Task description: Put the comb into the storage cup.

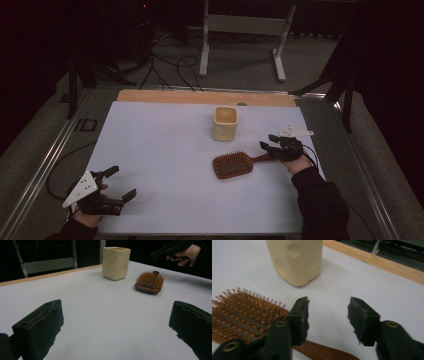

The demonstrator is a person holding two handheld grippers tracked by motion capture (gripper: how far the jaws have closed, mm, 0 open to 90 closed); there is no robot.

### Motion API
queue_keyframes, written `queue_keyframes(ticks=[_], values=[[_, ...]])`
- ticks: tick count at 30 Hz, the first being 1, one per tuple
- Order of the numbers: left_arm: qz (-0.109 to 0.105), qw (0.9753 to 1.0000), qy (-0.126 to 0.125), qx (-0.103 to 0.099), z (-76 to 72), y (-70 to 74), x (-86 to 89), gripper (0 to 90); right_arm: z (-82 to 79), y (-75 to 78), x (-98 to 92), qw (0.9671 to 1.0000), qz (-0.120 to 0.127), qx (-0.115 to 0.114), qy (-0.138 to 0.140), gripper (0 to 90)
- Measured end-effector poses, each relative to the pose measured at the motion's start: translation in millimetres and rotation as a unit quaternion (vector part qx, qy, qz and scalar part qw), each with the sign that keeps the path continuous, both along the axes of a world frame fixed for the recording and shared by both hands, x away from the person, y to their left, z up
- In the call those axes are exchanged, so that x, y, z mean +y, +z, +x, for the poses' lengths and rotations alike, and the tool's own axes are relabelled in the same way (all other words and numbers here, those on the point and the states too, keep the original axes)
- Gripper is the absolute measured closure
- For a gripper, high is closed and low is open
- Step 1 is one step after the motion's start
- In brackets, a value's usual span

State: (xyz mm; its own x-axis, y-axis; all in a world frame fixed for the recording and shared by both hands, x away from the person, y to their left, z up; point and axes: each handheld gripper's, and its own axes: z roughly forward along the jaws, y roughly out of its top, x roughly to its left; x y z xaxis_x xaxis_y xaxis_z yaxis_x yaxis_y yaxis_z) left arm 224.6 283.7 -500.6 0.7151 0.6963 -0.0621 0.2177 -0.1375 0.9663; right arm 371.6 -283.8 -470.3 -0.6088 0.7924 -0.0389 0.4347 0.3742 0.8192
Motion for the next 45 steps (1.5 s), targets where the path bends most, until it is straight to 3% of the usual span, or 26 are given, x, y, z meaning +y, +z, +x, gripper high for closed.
queue_keyframes(ticks=[7, 22, 30, 45], values=[[-0.001, 1.0, 0.0, 0.001, 0.2, -0.2, -0.2, 0.1, 8.3, -6.3, 0.0, 0.9996, -0.022, 0.01, -0.011, 67.6], [-0.001, 1.0, 0.0, 0.001, 0.4, -0.3, -0.1, 0.1, 17.4, -14.6, 5.9, 0.9975, -0.063, 0.032, 0.001, 89.1], [-0.001, 1.0, -0.001, 0.001, 0.3, -0.3, -0.2, 0.1, 22.1, -20.3, 8.7, 0.9949, -0.087, 0.05, 0.01, 90.0], [-0.001, 1.0, -0.001, 0.002, 0.4, -0.3, -0.3, 0.1, 20.9, -30.0, 9.2, 0.9921, -0.099, 0.074, 0.021, 90.0]])
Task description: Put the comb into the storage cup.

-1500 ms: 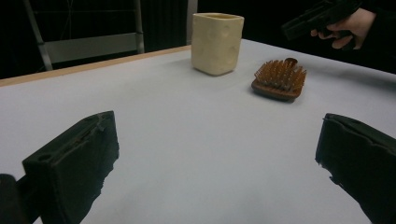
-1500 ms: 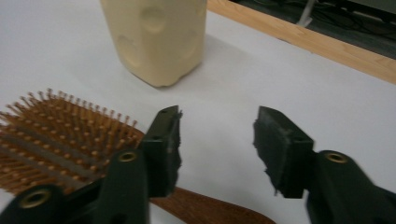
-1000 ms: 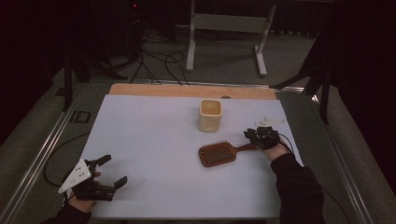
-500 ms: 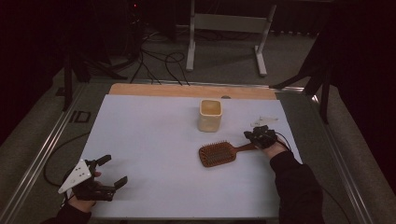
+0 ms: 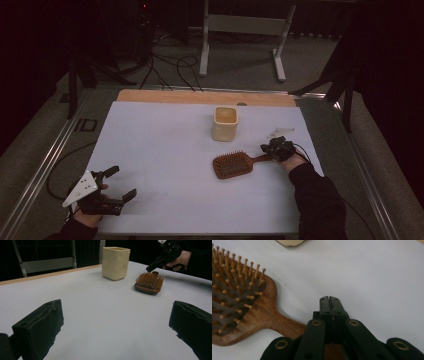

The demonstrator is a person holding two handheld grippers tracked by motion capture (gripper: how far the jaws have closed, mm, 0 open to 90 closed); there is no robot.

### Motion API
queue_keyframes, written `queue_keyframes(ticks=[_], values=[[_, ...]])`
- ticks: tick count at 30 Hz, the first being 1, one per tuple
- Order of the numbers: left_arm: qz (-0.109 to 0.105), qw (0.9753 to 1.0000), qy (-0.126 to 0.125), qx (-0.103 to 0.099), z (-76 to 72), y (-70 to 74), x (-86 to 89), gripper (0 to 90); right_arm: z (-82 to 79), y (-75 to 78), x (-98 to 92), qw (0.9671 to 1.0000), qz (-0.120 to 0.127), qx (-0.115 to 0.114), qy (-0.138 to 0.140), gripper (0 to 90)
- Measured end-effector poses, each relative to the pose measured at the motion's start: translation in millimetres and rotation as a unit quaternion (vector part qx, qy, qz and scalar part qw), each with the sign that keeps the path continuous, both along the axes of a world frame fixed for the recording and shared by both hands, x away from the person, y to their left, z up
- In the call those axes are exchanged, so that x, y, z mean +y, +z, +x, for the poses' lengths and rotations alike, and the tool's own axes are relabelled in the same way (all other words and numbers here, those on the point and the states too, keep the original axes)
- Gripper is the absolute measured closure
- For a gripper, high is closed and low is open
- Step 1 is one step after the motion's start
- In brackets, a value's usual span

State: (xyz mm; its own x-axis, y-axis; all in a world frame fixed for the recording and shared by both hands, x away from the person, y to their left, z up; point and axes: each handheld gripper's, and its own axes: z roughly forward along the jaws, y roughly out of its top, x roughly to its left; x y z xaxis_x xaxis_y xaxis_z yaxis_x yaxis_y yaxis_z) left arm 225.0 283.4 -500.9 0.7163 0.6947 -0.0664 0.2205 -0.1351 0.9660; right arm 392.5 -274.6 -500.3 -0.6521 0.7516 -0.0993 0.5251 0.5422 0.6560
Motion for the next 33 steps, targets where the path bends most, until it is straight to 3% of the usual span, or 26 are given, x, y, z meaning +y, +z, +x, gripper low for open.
queue_keyframes(ticks=[14, 33], values=[[0.0, 1.0, -0.001, -0.001, -0.1, 0.3, 0.1, 0.1, -13.5, -5.3, -5.3, 0.9999, -0.004, 0.011, 0.008, 90.0], [-0.001, 1.0, 0.0, -0.001, 0.1, 0.3, -0.3, 0.1, -40.3, -8.8, -6.2, 0.9995, 0.01, 0.017, 0.024, 90.0]])
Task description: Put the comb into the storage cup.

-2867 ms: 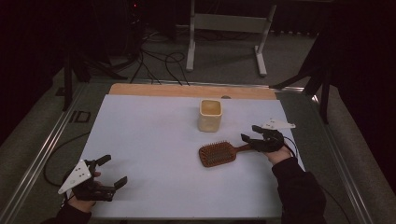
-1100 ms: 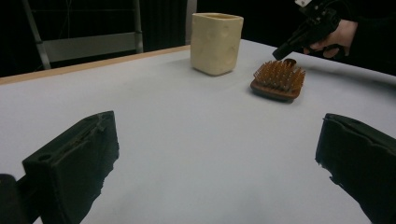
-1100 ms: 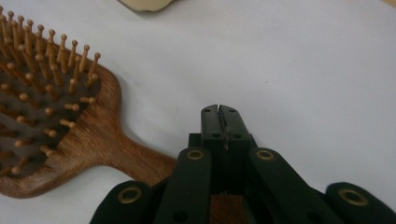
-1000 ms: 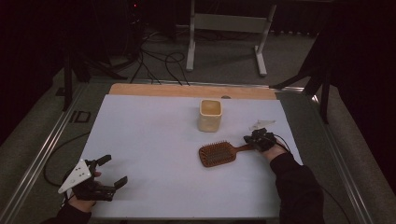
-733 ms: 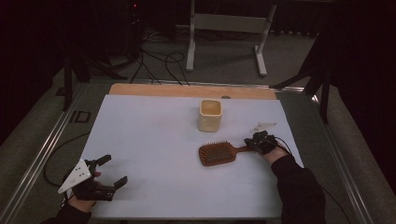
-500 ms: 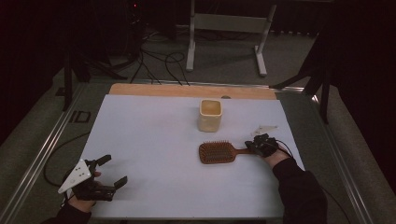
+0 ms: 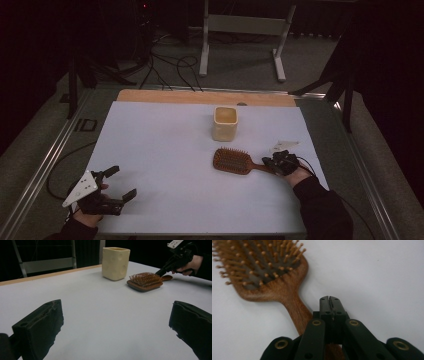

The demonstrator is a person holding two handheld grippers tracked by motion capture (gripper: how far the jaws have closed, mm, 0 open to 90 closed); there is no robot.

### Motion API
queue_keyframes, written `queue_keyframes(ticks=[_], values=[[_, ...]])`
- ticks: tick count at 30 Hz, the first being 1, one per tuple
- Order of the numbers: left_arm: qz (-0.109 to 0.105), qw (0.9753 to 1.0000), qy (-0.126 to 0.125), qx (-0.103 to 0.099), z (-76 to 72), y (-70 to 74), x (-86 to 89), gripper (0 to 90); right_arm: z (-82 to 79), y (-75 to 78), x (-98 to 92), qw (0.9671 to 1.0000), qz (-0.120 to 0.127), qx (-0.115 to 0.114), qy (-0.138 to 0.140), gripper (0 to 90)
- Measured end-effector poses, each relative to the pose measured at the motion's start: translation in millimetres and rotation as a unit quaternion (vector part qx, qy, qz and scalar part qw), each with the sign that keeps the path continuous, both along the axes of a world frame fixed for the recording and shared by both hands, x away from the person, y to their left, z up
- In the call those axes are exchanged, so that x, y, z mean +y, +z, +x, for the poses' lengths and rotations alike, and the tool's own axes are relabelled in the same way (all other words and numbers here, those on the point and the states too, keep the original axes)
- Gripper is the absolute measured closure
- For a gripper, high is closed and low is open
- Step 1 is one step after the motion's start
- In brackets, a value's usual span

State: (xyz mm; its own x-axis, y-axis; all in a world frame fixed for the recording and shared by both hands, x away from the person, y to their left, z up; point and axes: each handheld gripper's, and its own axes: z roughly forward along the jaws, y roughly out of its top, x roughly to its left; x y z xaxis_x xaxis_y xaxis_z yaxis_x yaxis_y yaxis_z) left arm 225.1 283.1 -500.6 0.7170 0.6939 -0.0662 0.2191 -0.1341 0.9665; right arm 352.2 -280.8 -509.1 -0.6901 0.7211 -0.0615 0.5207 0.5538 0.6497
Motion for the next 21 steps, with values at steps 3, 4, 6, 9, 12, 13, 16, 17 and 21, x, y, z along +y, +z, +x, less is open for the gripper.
queue_keyframes(ticks=[3, 4, 6, 9, 12, 13, 16, 17, 21], values=[[0.0, 1.0, 0.0, 0.0, -0.1, 0.2, 0.3, 0.1, -5.0, -0.9, 1.3, 1.0, 0.0, 0.001, 0.004, 90.0], [0.0, 1.0, 0.0, 0.0, -0.1, 0.2, 0.4, 0.1, -6.6, -0.9, 1.8, 1.0, 0.001, 0.003, 0.004, 90.0], [0.0, 1.0, 0.0, 0.0, 0.0, 0.2, 0.5, 0.1, -9.8, -0.6, 2.5, 1.0, 0.002, 0.003, 0.005, 90.0], [-0.001, 1.0, 0.0, 0.0, -0.1, 0.3, 0.4, 0.1, -14.0, 0.0, 2.6, 1.0, 0.006, 0.001, 0.005, 90.0], [-0.001, 1.0, 0.0, 0.0, -0.1, 0.4, 0.4, 0.1, -18.2, 0.0, 3.0, 1.0, 0.008, 0.003, 0.004, 90.0], [-0.001, 1.0, 0.0, -0.001, -0.1, 0.4, 0.5, 0.1, -19.6, 0.1, 3.0, 0.9999, 0.008, 0.004, 0.006, 90.0], [-0.002, 1.0, 0.001, -0.001, -0.3, 0.5, 0.5, 0.1, -24.6, -1.0, 4.9, 0.9999, 0.008, 0.007, 0.007, 90.0], [-0.002, 1.0, 0.001, -0.001, -0.2, 0.6, 0.5, 0.1, -26.1, -1.1, 5.0, 0.9999, 0.01, 0.008, 0.009, 90.0], [-0.001, 1.0, 0.0, -0.001, -0.2, 0.5, 0.4, 0.1, -31.5, -1.1, 6.3, 0.9998, 0.012, 0.008, 0.011, 90.0]])
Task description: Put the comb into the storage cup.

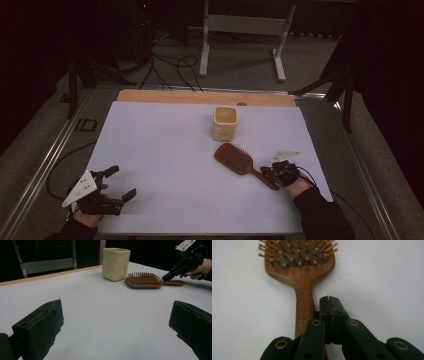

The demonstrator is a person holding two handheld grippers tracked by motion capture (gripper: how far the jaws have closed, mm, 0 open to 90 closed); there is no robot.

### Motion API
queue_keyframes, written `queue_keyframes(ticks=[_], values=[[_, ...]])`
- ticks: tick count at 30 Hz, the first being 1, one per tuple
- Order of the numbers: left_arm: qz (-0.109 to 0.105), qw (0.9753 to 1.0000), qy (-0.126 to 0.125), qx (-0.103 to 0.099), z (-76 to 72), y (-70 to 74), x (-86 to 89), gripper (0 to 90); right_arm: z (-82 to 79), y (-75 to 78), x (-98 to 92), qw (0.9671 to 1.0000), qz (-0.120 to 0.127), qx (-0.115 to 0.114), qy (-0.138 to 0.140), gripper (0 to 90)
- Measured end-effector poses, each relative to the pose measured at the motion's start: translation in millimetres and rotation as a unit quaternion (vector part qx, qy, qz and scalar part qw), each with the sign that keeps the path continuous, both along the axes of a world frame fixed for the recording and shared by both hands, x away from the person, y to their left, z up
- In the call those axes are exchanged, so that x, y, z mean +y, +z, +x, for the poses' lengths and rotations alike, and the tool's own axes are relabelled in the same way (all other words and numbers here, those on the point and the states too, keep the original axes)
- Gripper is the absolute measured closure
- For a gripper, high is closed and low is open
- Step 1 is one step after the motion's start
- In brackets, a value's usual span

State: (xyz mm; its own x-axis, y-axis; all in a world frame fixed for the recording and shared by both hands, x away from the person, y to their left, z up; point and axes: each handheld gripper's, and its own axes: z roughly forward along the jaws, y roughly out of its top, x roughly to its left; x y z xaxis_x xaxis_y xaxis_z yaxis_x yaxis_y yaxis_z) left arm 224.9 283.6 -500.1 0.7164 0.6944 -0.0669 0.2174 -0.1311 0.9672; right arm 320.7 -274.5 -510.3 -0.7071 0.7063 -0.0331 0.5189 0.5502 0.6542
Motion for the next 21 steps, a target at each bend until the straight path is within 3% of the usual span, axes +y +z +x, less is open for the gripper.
queue_keyframes(ticks=[21], values=[[0.001, 1.0, -0.002, -0.001, -0.3, 0.2, -0.5, 0.1, -21.3, -1.1, 11.8, 0.9997, 0.004, 0.014, 0.019, 90.0]])
